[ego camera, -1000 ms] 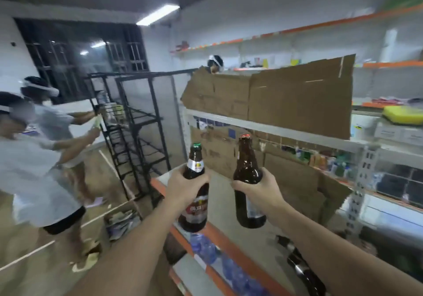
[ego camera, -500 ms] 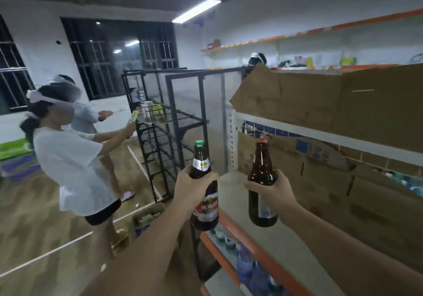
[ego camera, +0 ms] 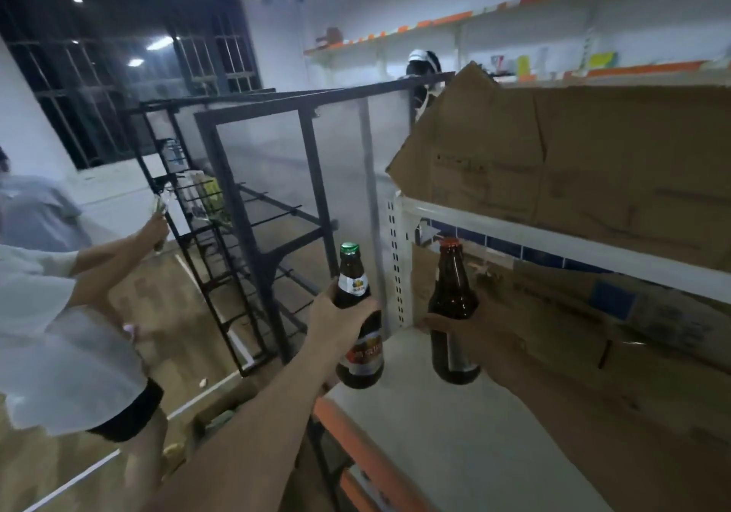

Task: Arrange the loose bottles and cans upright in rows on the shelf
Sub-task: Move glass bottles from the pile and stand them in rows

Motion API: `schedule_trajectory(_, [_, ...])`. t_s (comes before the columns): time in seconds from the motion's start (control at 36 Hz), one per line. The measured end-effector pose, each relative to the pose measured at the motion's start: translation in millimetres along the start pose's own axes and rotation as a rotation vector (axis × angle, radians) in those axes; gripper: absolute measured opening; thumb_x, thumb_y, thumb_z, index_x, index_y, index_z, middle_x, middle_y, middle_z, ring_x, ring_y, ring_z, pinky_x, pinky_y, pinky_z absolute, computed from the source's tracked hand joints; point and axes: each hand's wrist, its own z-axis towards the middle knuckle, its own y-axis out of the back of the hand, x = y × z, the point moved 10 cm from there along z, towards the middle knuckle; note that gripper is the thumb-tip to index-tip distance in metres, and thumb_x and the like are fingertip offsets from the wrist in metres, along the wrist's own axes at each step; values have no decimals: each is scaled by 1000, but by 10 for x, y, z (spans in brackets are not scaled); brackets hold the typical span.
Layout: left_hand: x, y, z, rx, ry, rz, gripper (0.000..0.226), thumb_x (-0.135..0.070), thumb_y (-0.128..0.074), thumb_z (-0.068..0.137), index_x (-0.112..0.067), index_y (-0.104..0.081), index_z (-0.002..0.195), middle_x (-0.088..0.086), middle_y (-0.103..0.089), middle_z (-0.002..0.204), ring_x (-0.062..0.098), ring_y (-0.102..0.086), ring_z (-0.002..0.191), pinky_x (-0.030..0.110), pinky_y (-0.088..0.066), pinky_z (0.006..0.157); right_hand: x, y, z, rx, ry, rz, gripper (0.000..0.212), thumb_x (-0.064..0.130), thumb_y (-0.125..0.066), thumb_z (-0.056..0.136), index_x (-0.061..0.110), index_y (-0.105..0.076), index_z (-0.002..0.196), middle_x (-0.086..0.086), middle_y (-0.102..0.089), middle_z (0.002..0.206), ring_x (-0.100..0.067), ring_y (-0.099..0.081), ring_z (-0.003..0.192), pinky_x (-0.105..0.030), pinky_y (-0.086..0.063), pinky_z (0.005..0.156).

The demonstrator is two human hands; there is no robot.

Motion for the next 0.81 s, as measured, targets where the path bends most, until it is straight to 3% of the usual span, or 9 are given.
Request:
schedule_trajectory(0.06, [38, -144, 268, 54, 0, 2, 38, -25, -84, 79, -24, -68, 113, -2, -75, 101, 20, -71, 96, 44, -57, 91, 14, 22, 164, -21, 28, -28, 66, 24, -91, 75, 18, -55, 129, 10, -60, 113, -14, -54, 109, -33, -41, 93])
schedule_trajectory(0.11, [97, -335, 518, 139, -17, 18, 30, -23, -81, 83, -27, -67, 110, -4, -75, 101, 15, -71, 93, 35, -56, 83, -35, 12, 315, -39, 35, -43, 62, 22, -91, 75, 21, -54, 124, 17, -58, 100, -6, -54, 92, -20, -41, 73])
schedule_trajectory(0.17, [184, -568, 769, 228, -42, 41, 21, -19, -80, 85, -30, -66, 98, -6, -75, 94, 12, -71, 86, 25, -52, 70, -159, 10, 441, -71, 27, -39, 65, 20, -95, 69, 25, -54, 119, 17, -63, 98, -2, -60, 87, -16, -41, 66])
schedule_trajectory(0.28, [425, -1025, 1237, 377, -61, 64, 20, -14, -80, 85, -26, -65, 91, -10, -70, 82, -1, -65, 73, 20, -48, 66, -521, -14, 626, -191, -22, 8, 77, 21, -100, 61, 24, -56, 124, 10, -69, 112, -9, -66, 100, -26, -53, 80])
schedule_trajectory(0.36, [647, -1318, 1543, 487, -36, 47, 17, -13, -79, 85, -23, -68, 93, -6, -72, 85, 14, -69, 80, 34, -54, 79, -720, -5, 662, -320, -85, 29, 79, 32, -102, 55, 24, -63, 123, 9, -73, 107, -12, -70, 104, -23, -55, 77])
schedule_trajectory(0.47, [828, -1610, 1700, 673, -32, 30, 18, -14, -79, 85, -22, -68, 97, -12, -73, 78, 3, -70, 74, 17, -53, 65, -905, -5, 600, -438, -170, 60, 70, 24, -100, 61, 28, -63, 120, 14, -72, 102, -8, -68, 102, -29, -55, 84])
schedule_trajectory(0.53, [934, -1732, 1708, 751, -3, 26, 22, -16, -81, 82, -22, -69, 99, -8, -75, 83, 9, -72, 81, 25, -58, 76, -1018, -6, 549, -489, -213, 92, 77, 16, -98, 64, 20, -57, 129, 5, -71, 110, -14, -67, 105, -39, -56, 90])
schedule_trajectory(0.64, [1155, -1931, 1681, 881, 20, 62, 33, -19, -82, 82, -20, -67, 111, -1, -75, 97, 16, -71, 92, 40, -57, 89, -1201, -7, 423, -604, -256, 142, 67, 13, -93, 69, 19, -55, 124, 1, -68, 111, -11, -65, 101, -24, -48, 72])
schedule_trajectory(0.81, [1458, -2104, 1743, 944, 69, 85, 45, -21, -85, 78, -24, -67, 119, -1, -75, 105, 19, -71, 99, 46, -57, 97, -1396, -56, 413, -698, -260, 159, 62, 12, -94, 67, 25, -56, 115, 5, -68, 108, -9, -66, 98, -18, -50, 67])
